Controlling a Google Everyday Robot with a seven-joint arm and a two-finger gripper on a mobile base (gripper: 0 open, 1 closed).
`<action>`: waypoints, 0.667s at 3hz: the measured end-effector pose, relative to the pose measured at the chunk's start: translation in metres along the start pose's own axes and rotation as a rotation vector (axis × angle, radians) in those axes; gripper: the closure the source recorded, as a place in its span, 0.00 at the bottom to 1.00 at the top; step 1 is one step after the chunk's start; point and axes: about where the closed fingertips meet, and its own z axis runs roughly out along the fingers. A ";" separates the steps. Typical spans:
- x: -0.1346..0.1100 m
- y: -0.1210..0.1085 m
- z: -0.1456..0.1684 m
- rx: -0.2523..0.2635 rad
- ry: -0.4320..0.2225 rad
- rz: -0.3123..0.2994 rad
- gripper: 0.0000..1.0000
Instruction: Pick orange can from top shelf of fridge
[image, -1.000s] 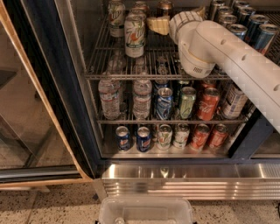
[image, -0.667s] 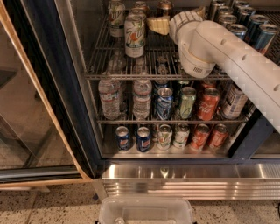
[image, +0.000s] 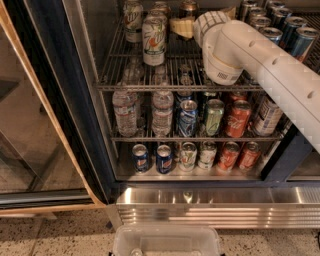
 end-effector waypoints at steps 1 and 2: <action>-0.002 -0.005 0.007 0.018 0.006 -0.014 0.00; -0.003 -0.008 0.015 0.028 0.014 -0.023 0.00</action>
Offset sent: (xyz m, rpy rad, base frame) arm 0.0264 -0.0116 0.0073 -0.0368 0.0152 -0.0464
